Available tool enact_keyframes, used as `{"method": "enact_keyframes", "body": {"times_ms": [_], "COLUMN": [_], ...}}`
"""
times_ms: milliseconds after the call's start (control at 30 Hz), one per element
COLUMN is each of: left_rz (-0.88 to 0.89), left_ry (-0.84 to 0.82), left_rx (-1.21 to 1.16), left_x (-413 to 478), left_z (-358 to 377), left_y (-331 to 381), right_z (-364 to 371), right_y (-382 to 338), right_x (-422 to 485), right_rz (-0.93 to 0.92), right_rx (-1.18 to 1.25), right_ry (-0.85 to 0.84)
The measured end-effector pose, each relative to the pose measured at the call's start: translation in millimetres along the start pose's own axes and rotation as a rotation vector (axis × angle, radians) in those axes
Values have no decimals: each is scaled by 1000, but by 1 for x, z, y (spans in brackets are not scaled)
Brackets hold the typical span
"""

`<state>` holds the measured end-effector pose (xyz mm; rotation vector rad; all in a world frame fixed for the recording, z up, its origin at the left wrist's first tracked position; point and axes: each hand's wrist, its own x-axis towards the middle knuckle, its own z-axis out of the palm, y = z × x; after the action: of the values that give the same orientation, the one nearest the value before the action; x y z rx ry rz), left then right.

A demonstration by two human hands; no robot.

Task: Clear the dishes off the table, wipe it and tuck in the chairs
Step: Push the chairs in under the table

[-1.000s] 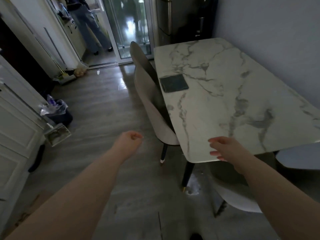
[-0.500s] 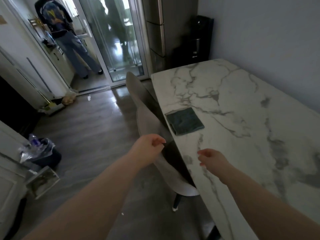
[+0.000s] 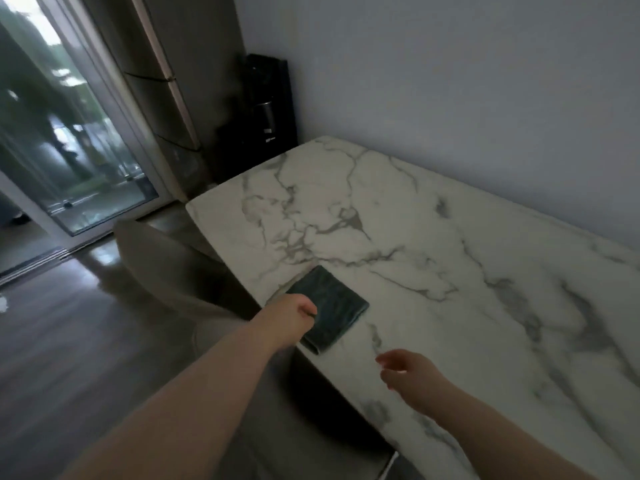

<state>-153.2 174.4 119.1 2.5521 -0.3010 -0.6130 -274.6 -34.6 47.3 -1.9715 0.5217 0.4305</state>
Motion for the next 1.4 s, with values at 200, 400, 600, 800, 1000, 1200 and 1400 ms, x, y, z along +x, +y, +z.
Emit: {"method": "enact_keyframes", "body": {"times_ms": [200,400,600,800,1000,1200,1400], "left_rz": [149,226,211,227,102,-166,-261], "left_ry": [-175,-286,-334,-283,31,102,184], "left_rx": [27,-64,-170,-216,-206,-391,-549], "left_x": [59,72,50,15,-27,-55,-35], "left_z": [-18,-38,-53,-50,-55,-62,-103], "left_y": [-13,-18,-32,-77,-144,-194,-237], "right_z": [29,47,77,130,183,219,246], "right_y": [3,-15,-17,-5,-19,-46,-90], "right_x": [-16,-65,-117,-149,-175,-182,-165], "right_rz": [195,266,302,368,444,417,527], "right_rx": [194,353,452,483,787,939,1241], "right_ry": [307,531,651,702,735,646,573]}}
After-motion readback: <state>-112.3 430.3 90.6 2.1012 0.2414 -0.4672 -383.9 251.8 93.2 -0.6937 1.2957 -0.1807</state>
